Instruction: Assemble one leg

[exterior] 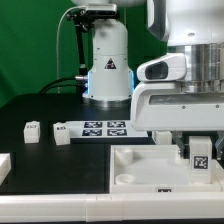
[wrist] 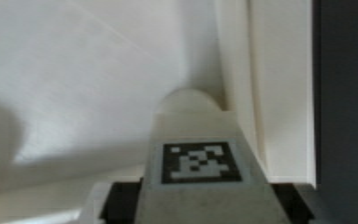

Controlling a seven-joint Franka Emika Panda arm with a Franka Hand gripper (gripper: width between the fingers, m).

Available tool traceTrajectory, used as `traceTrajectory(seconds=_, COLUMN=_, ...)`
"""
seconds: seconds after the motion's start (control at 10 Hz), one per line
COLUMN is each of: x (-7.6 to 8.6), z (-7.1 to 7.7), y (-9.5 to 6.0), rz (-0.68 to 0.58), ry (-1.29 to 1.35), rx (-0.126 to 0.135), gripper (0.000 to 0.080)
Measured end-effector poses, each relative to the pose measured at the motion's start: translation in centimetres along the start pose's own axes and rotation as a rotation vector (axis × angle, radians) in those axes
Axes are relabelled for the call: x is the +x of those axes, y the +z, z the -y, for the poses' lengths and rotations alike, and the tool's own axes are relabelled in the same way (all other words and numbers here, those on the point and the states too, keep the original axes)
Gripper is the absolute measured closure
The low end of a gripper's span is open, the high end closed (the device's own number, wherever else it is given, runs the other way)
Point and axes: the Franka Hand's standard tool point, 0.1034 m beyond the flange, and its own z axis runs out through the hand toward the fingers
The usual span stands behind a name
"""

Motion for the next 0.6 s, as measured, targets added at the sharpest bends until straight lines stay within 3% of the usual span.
traceTrajectory(seconds=0.4, x=0.7, z=-2.3, y=-0.1, rz=-0.016, ry=0.395, rx=-0.048, gripper=0.0496)
traceTrajectory(seconds=0.6, x=0.9, z=-3.1, y=-0.2, rz=-0.024, ry=0.45, rx=-0.063, gripper=0.0494)
